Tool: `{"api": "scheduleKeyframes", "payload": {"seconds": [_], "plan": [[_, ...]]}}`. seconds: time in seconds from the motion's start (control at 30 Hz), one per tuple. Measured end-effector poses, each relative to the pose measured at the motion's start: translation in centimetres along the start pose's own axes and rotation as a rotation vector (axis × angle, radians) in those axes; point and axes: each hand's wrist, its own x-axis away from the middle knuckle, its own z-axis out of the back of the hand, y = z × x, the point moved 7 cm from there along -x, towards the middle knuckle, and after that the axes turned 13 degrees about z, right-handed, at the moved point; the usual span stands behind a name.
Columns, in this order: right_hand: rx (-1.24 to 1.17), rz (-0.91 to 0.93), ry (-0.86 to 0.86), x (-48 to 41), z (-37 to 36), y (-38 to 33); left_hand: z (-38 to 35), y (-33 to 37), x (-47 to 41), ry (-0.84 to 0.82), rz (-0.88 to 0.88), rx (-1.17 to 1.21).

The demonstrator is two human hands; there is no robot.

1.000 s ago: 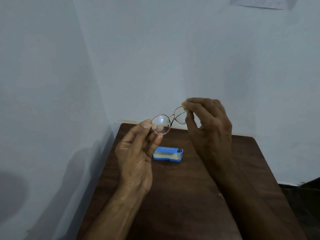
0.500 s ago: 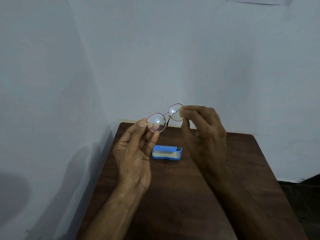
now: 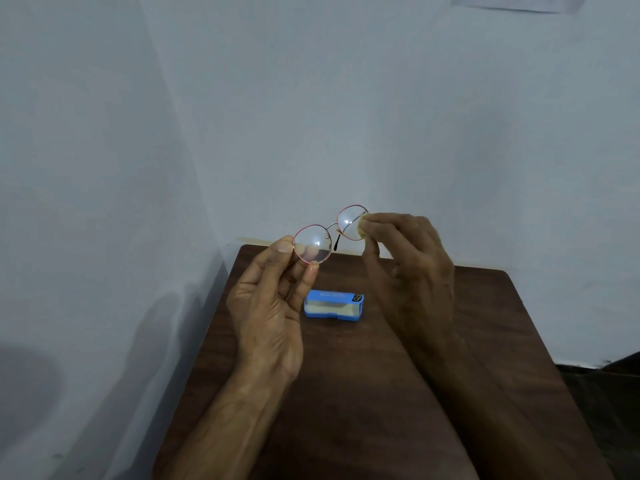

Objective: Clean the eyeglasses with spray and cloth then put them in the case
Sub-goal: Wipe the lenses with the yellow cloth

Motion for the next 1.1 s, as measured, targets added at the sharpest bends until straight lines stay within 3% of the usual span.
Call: {"api": "scheduleKeyframes", "payload": {"seconds": [1.1], "plan": [[-0.110,0.094,-0.027,-1.2,0.2,-4.0,-0.1,-0.9,0.7,-0.018,-0.001,-0.020]]}}
